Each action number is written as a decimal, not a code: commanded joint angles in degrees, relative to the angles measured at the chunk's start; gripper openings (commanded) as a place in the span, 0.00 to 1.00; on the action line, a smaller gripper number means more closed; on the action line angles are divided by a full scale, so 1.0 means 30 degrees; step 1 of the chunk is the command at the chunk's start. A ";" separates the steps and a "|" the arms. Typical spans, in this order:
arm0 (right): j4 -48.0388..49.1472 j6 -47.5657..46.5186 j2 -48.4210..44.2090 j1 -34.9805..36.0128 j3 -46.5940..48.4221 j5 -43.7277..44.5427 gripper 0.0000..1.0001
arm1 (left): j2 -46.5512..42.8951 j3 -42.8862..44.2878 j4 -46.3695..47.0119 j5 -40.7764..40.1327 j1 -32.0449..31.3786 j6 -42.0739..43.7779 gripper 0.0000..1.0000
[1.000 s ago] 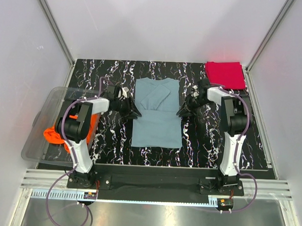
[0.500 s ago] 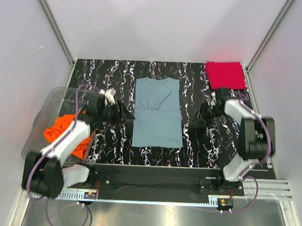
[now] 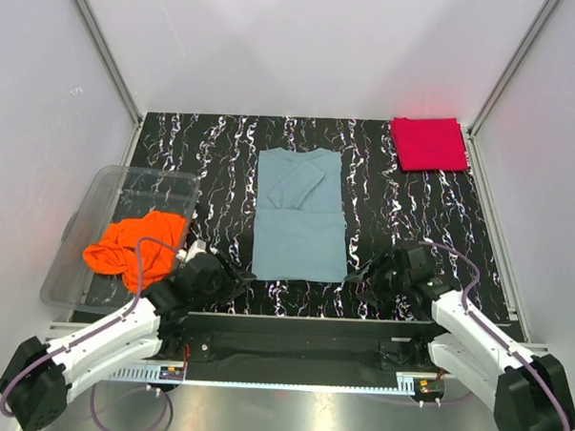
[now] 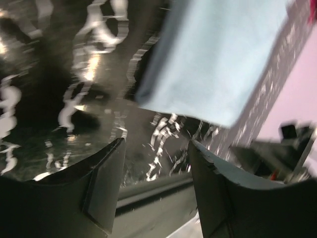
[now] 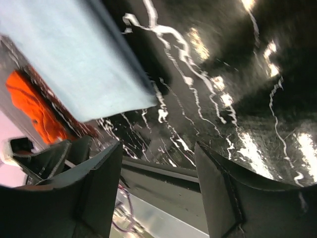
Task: Fold and stack the t-shirts
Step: Fold the tshirt
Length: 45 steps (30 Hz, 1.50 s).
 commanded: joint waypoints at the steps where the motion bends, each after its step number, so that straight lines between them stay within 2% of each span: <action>1: 0.1634 0.4830 -0.0537 0.1634 -0.0844 0.3340 0.67 | 0.0667 -0.0385 0.1228 -0.3761 -0.1190 -0.4535 0.59; 4: 0.2682 0.6240 -0.1094 0.2485 -0.1897 0.4865 0.66 | 0.1345 -0.1057 0.2307 -0.4494 -0.1838 -0.6088 0.60; 9: 0.4531 0.8002 -0.0277 0.2954 -0.3220 0.5221 0.63 | 0.1229 -0.3283 0.4242 -0.5490 -0.2395 -0.8693 0.59; 15: 0.6524 0.9115 0.1510 0.3482 -0.3896 0.5925 0.57 | 0.1548 -0.3872 0.4684 -0.6078 -0.2513 -0.9636 0.57; 18: 0.6614 0.8941 0.2974 0.3949 -0.3398 0.6072 0.56 | 0.2105 -0.3813 0.4685 -0.5991 -0.2571 -0.9665 0.50; 21: 0.6556 0.9640 0.4147 0.4447 -0.2958 0.6043 0.54 | 0.2603 -0.3697 0.4569 -0.5611 -0.2689 -0.9841 0.48; 23: 0.6411 0.9849 0.4325 0.4683 -0.2928 0.6478 0.53 | 0.2985 -0.3463 0.4364 -0.5086 -0.2718 -0.9871 0.48; 25: 0.5651 0.9966 0.4063 0.4917 -0.2869 0.6862 0.53 | 0.2987 -0.2644 0.2671 -0.4936 -0.2777 -0.9433 0.54; 27: 0.5328 1.0229 0.3536 0.4918 -0.3161 0.7096 0.53 | 0.2928 -0.2291 0.1698 -0.5081 -0.3010 -0.9138 0.55; 34: 0.4300 1.0319 0.3620 0.4947 -0.2900 0.8151 0.49 | 0.3950 -0.2495 0.1785 -0.5053 -0.3421 -1.0454 0.55; 39: 0.4300 1.0084 0.4852 0.4947 -0.2256 0.8094 0.47 | 0.5678 -0.2407 0.2605 -0.4731 -0.3451 -1.1042 0.52; 45: 0.4300 1.0201 0.4970 0.4976 -0.2137 0.8181 0.42 | 0.6268 -0.2553 0.2577 -0.5080 -0.3421 -1.1833 0.49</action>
